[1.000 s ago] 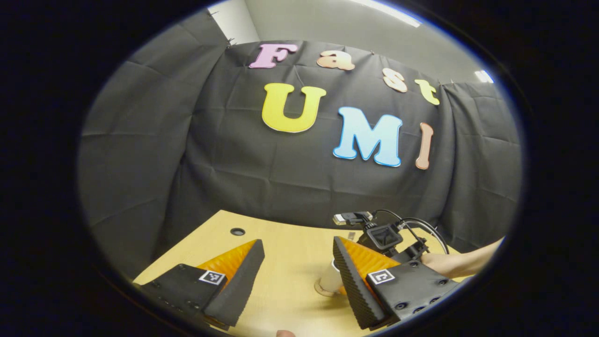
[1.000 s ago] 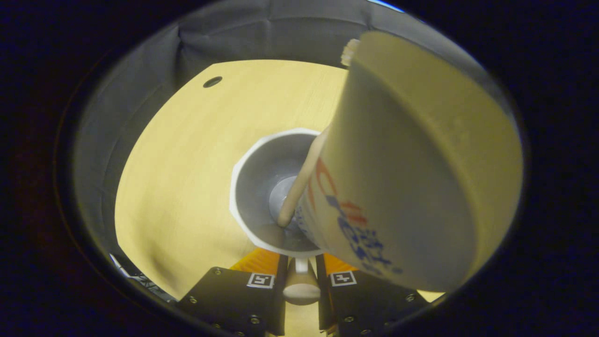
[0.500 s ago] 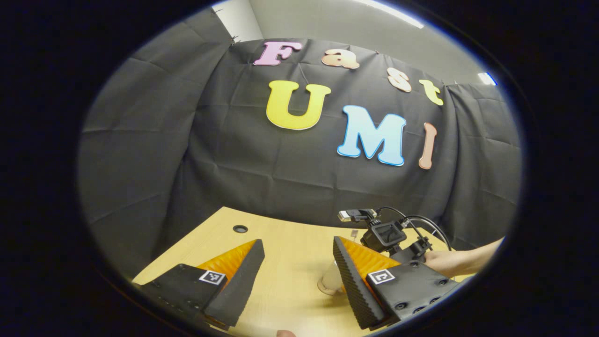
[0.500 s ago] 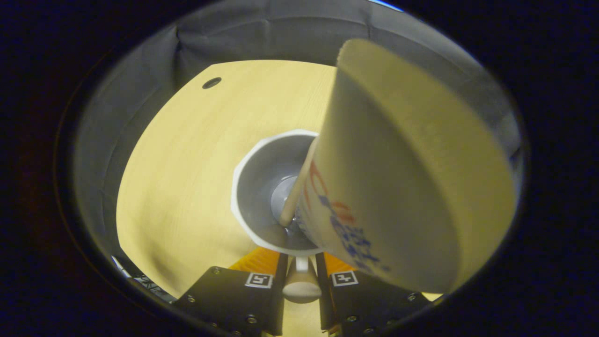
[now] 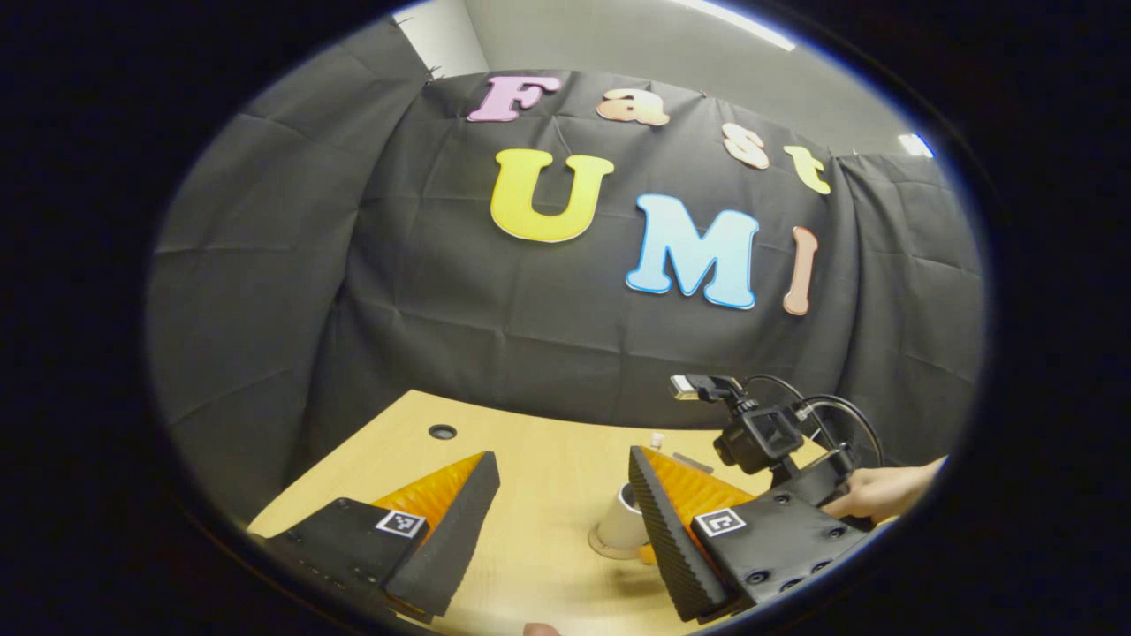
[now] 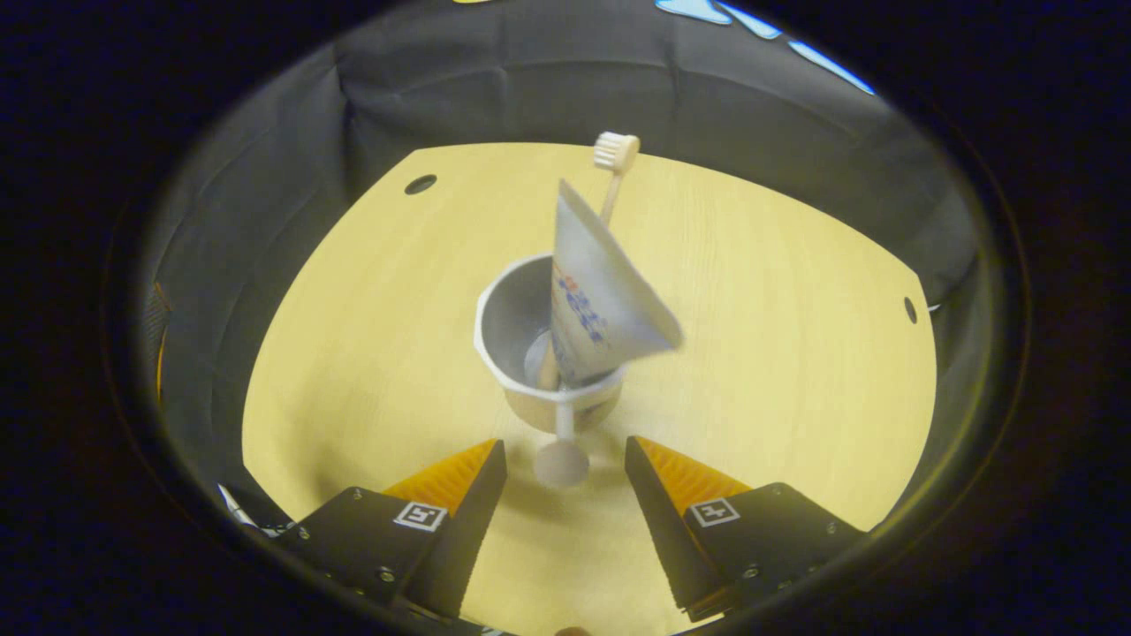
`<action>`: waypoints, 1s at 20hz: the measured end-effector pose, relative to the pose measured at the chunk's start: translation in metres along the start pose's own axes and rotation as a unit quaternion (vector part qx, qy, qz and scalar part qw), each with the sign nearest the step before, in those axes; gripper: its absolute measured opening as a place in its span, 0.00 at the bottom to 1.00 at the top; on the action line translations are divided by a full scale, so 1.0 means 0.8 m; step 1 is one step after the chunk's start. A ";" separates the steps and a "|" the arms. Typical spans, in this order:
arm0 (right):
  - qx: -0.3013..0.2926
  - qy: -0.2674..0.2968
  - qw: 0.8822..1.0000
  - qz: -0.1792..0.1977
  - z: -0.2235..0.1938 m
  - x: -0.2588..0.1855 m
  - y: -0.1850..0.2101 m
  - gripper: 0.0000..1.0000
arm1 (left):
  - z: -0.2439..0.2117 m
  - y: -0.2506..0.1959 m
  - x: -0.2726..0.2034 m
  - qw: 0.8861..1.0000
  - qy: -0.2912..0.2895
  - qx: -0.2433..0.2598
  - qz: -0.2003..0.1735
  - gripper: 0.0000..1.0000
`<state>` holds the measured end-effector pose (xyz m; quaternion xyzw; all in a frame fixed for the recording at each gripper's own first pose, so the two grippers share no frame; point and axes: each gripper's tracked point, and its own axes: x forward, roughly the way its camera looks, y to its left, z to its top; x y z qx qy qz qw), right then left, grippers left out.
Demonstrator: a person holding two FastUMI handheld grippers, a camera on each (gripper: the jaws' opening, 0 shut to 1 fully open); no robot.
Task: Put the toothbrush and toothpaste on the desktop into the cup, then pick up the cup and place it on the coaster on the desktop.
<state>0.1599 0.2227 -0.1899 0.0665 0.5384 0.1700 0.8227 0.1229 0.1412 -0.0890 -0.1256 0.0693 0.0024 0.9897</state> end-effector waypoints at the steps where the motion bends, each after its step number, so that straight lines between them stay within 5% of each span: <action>1: 0.004 -0.007 1.000 -0.001 -0.004 -0.008 -0.004 0.84 | -0.001 -0.006 0.001 1.000 0.001 0.001 -0.003 0.99; 5: 0.019 -0.055 0.998 -0.014 -0.016 -0.057 -0.030 0.84 | 0.002 -0.032 0.005 1.000 0.003 0.011 -0.011 0.99; 6: 0.021 -0.069 0.997 -0.019 -0.016 -0.069 -0.036 0.84 | 0.004 -0.039 0.005 1.000 0.003 0.012 -0.013 0.90; 10: 0.036 -0.140 0.989 -0.043 -0.005 -0.118 -0.069 0.84 | 0.007 -0.073 0.008 1.000 0.003 0.014 -0.022 0.99; 12: 0.043 -0.187 0.980 -0.056 0.003 -0.146 -0.087 0.84 | 0.012 -0.092 0.008 0.999 0.000 0.017 -0.028 0.90; 15: 0.034 -0.255 0.963 -0.084 0.012 -0.190 -0.114 0.84 | 0.021 -0.120 0.008 0.999 -0.007 0.023 -0.035 0.99; 20: 0.010 -0.366 0.925 -0.097 0.012 -0.259 -0.126 0.84 | 0.038 -0.157 -0.002 0.999 -0.022 0.020 -0.035 0.94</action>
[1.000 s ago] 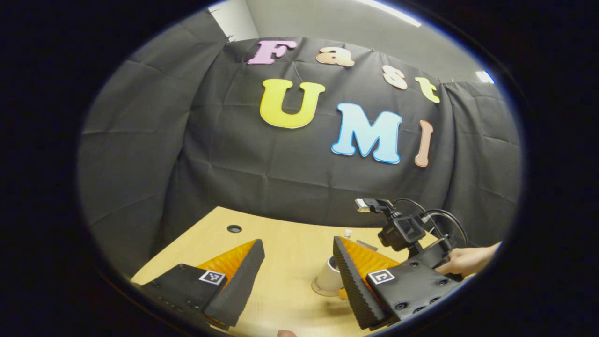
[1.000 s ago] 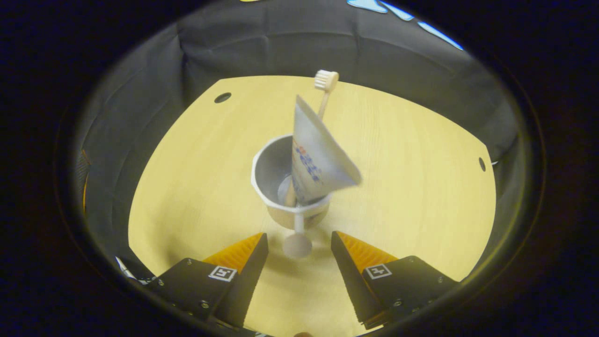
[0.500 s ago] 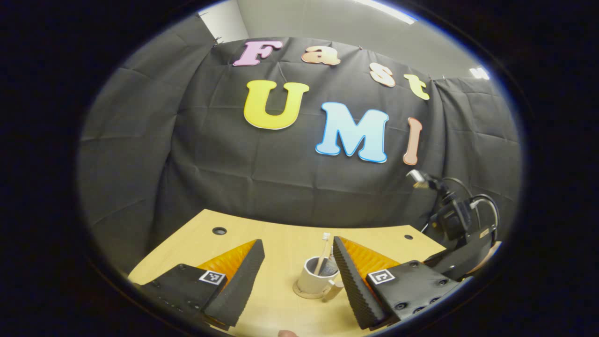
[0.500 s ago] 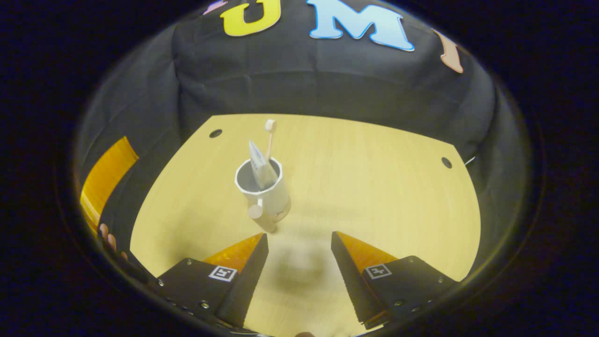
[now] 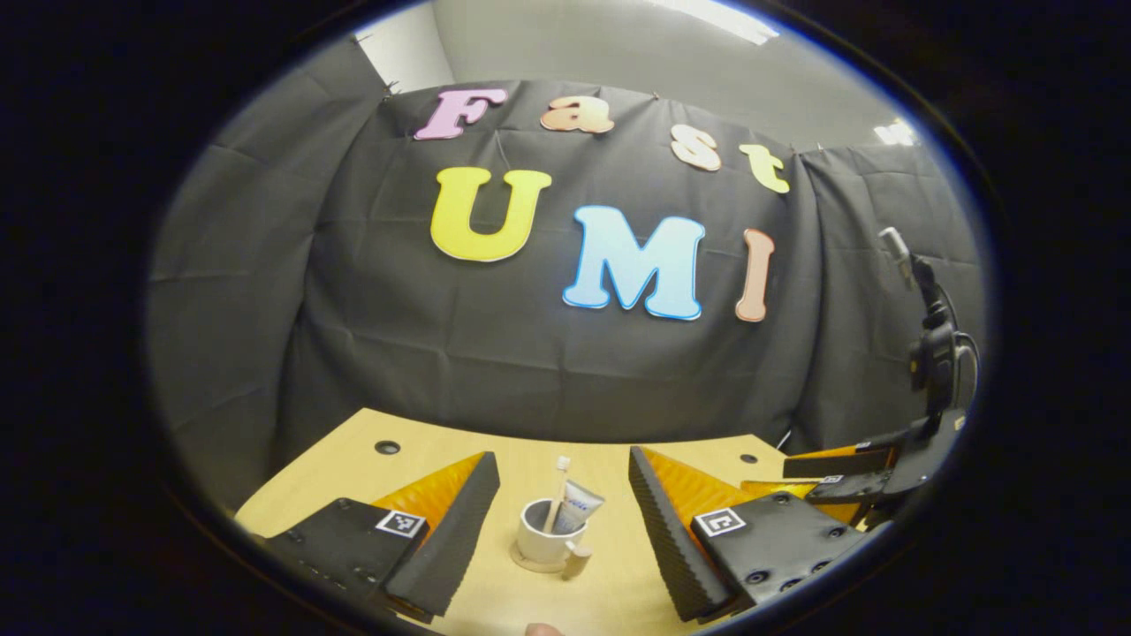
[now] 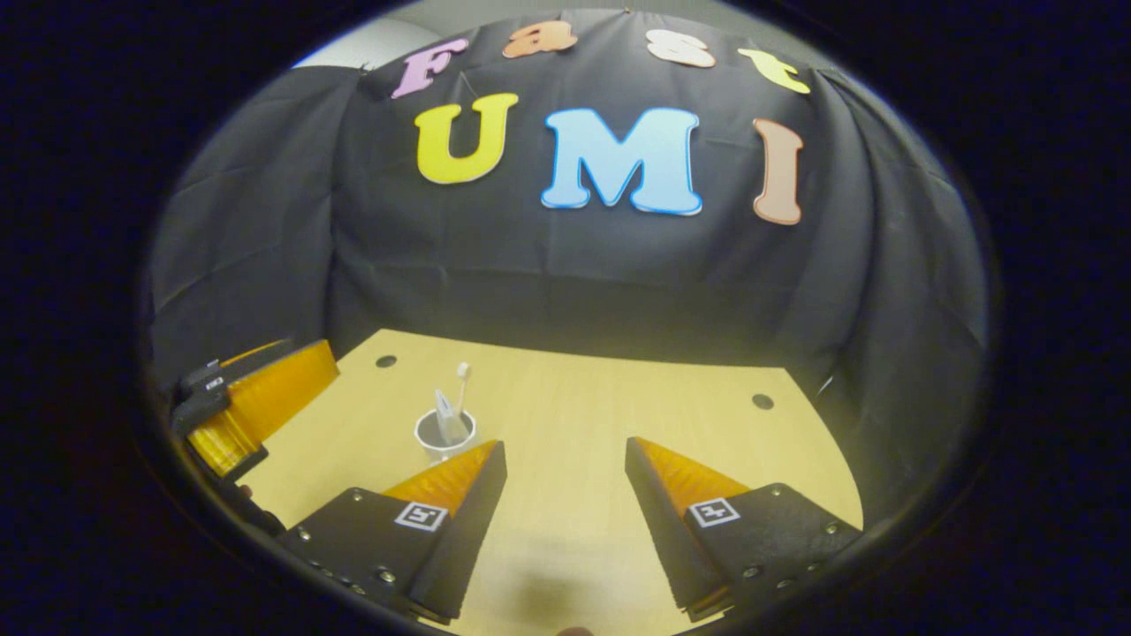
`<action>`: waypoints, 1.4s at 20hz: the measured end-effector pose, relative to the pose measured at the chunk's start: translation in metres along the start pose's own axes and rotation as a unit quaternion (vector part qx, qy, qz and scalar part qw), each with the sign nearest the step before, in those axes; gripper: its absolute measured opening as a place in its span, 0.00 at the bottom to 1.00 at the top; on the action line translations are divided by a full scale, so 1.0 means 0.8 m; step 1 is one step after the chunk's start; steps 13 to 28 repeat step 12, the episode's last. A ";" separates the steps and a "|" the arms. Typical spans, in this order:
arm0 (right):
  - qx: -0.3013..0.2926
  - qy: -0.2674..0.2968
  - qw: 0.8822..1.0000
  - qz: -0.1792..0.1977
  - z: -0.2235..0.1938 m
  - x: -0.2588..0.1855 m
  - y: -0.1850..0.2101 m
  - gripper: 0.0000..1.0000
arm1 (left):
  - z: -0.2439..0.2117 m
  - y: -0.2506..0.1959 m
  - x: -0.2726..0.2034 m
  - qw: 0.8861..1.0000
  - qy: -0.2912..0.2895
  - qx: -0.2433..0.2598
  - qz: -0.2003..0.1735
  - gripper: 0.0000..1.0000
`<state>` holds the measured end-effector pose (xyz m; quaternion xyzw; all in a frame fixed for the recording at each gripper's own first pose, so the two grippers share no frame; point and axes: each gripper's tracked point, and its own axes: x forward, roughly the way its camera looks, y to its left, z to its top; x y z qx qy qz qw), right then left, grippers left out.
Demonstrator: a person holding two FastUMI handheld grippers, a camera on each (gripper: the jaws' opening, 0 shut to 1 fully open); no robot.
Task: Put the toothbrush and toothpaste on the desktop into the cup, then pick up the cup and place it on the coaster on the desktop.
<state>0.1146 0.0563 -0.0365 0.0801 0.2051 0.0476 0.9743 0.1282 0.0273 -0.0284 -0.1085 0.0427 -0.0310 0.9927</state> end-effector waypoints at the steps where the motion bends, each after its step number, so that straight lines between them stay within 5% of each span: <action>1: -0.003 -0.022 1.000 0.001 0.011 -0.008 -0.004 0.84 | 0.005 -0.006 -0.002 1.000 -0.004 0.001 0.002 0.94; 10: -0.058 -0.154 0.986 -0.004 0.063 -0.065 -0.032 0.83 | 0.029 -0.033 -0.033 0.998 -0.049 0.006 0.037 0.99; 28: -0.061 -0.162 0.985 0.002 0.065 -0.074 -0.038 0.83 | 0.032 -0.036 -0.042 0.997 -0.057 0.016 0.046 0.94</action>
